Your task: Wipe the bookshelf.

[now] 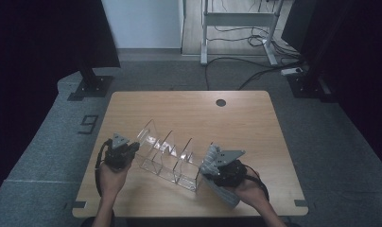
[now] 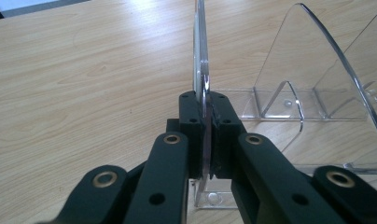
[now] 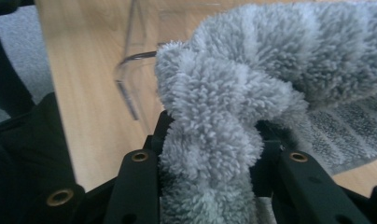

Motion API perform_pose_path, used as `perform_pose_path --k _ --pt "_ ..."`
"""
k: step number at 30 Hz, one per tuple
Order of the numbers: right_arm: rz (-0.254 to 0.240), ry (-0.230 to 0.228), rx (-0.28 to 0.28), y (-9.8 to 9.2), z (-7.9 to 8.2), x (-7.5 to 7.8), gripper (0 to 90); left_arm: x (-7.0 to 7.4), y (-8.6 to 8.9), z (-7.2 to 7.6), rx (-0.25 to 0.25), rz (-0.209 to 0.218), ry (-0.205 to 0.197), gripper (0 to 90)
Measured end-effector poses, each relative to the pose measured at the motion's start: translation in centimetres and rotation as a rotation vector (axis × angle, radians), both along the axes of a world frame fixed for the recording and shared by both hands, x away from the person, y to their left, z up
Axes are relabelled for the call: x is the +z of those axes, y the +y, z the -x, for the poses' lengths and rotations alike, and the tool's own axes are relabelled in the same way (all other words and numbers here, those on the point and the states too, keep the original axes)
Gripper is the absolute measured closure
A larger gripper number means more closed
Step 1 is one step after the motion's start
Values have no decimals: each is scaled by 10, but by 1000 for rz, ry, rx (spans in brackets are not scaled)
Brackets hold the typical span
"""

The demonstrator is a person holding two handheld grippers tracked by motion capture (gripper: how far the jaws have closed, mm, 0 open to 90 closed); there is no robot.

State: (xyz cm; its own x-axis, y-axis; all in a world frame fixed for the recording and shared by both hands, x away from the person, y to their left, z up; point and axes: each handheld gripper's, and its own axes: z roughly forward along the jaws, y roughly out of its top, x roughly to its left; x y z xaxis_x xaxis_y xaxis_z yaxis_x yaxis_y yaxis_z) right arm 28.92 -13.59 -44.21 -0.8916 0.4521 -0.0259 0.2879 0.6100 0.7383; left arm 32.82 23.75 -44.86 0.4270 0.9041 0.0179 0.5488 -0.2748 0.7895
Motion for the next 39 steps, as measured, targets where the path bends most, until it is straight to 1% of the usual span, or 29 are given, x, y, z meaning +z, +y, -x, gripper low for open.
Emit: perform_pose_path --k 3,17,22,23,24,26,29,33,36,39 --pt "4 -6 10 1 5 1 625 0 0 0 -2 1 2 860" --pt "10 -3 33 5 23 2 625 1 0 0 2 -2 9 858" --pt "3 3 50 5 27 3 626 1 0 1 3 -3 13 858" --pt "-2 12 58 6 28 4 628 1 0 1 3 -3 13 858" --pt "-8 13 70 6 29 4 628 1 -1 1 3 -4 13 859" --pt "-4 8 73 7 31 5 628 1 0 1 3 -3 14 859" --pt "-6 11 72 6 30 4 629 1 -1 1 2 0 14 859" --pt "-10 38 55 5 24 -3 630 1 -1 1 3 1 15 859" --pt "14 52 49 7 20 -11 629 1 0 1 1 0 15 859" --pt "22 65 41 8 17 -17 628 1 0 1 -3 1 16 859"
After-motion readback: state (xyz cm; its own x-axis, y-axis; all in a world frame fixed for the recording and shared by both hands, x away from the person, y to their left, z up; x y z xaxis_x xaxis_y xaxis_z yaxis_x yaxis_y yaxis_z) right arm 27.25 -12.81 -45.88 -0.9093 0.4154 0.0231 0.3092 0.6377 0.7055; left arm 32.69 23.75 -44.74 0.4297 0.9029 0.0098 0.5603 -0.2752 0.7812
